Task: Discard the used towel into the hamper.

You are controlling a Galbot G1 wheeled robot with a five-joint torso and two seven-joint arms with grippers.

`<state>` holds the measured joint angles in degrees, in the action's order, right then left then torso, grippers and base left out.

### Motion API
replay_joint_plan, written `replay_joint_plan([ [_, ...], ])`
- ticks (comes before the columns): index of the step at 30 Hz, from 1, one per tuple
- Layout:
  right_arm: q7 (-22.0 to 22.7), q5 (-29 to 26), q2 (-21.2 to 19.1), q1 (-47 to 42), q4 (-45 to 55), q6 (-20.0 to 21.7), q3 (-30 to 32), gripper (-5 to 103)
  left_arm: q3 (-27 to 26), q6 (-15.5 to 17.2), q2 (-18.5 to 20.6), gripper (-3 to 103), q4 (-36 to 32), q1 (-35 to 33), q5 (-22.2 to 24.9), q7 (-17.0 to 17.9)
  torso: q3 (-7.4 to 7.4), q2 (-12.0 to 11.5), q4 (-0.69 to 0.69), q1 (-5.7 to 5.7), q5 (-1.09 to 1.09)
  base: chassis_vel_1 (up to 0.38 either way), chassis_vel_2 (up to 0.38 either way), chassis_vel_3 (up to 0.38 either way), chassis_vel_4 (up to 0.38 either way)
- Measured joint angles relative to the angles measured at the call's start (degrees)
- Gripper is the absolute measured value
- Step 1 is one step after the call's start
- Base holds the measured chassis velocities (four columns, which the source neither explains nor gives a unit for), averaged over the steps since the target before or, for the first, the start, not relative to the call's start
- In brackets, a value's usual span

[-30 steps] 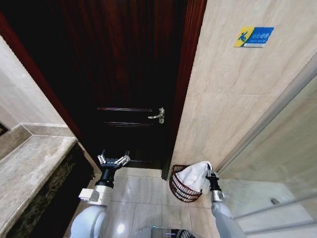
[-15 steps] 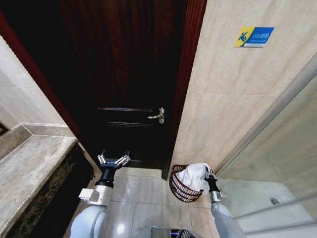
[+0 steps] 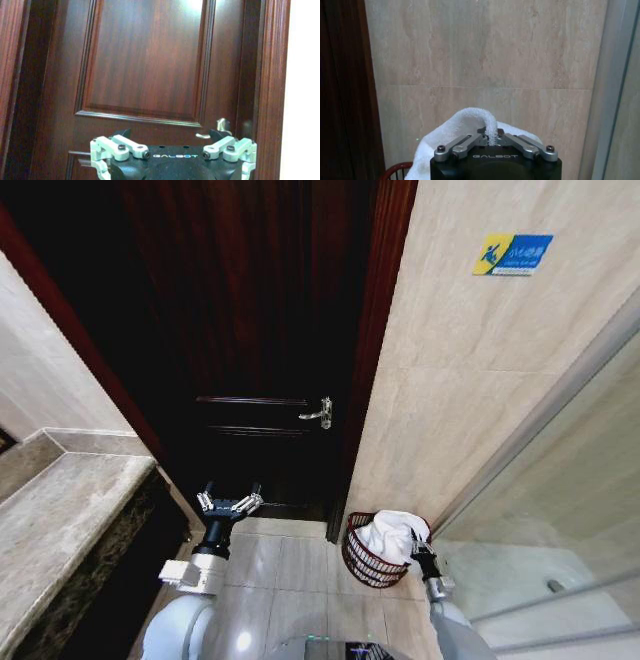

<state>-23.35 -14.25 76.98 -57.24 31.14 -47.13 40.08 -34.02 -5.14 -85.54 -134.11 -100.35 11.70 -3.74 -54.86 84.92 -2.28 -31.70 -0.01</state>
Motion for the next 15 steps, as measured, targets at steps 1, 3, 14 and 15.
replay_joint_plan([
  [1, 0.0, 0.5, 0.1, -0.1, 0.0, 0.2, 0.0, 3, 0.0, 0.0, 0.0, 100, 0.0, 0.0, 0.0, 0.0, 0.00, 0.0, 0.00, 0.00, 0.02, 0.000, 0.000, 0.000, 0.000],
  [3, 0.4, 1.8, 0.7, -0.1, 0.0, 1.2, 0.2, 3, 0.0, 0.0, 0.0, 100, 0.0, 0.0, 0.0, 0.0, 0.00, 0.0, 0.00, 0.00, -0.01, 0.000, 0.000, 0.000, 0.000],
  [14, 2.1, 5.8, 3.6, 0.6, -0.6, 5.8, 1.0, 3, 0.0, 0.0, 0.0, 100, 0.0, 0.0, 0.0, 0.0, 0.01, 0.0, 0.00, 0.02, 0.01, -0.005, 0.004, 0.007, -0.003],
  [15, 3.1, 6.9, 3.5, 0.5, -0.7, 6.5, 1.0, 3, 0.0, 0.0, 0.0, 100, 0.0, 0.0, 0.0, 0.0, 0.00, 0.0, -0.01, 0.02, 0.02, -0.063, 0.080, 0.078, -0.072],
])
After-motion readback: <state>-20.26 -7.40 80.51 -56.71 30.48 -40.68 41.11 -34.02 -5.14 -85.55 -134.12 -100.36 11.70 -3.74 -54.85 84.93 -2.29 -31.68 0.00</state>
